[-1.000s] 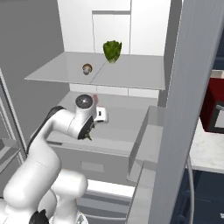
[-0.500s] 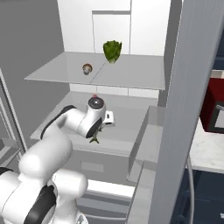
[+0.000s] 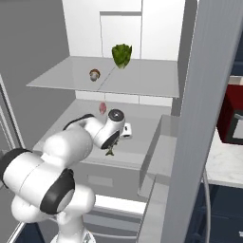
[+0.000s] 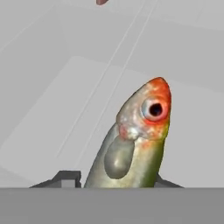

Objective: Transport the fish and mushroom to the fridge. Place the fish on the rack containing meat and place the mushroom on the rack containing the vegetable, ensuring meats and vegetables are on different racks.

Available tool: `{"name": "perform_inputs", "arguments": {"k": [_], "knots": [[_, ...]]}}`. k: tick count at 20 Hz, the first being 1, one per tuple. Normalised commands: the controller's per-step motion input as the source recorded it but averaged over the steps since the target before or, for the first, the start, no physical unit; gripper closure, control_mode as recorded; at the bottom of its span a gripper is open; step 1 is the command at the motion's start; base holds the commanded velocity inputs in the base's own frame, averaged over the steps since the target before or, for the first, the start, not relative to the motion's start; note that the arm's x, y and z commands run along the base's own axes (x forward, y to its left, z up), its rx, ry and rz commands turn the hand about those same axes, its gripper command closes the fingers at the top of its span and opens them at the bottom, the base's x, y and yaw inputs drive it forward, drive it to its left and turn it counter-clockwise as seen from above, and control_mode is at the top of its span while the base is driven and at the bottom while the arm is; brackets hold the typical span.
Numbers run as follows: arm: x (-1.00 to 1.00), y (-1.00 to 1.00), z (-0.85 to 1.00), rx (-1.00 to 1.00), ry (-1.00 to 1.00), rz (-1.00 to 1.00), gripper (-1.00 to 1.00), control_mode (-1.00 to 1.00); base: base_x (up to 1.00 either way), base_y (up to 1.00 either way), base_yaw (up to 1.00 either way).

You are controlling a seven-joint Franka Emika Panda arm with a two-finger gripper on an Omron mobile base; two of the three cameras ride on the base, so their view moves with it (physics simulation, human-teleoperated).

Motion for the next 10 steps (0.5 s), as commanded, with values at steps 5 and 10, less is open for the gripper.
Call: {"name": "perform_inputs", "arguments": {"k": [5,10], "knots": [[0.59,-0.10,-0.22,0.00,0.00,0.07,1.00,-1.00,0.00,0.00,0.00],[0.38,-0.05,-0.32,0.00,0.00,0.06,-1.00,-1.00,0.00,0.00,0.00]]}}
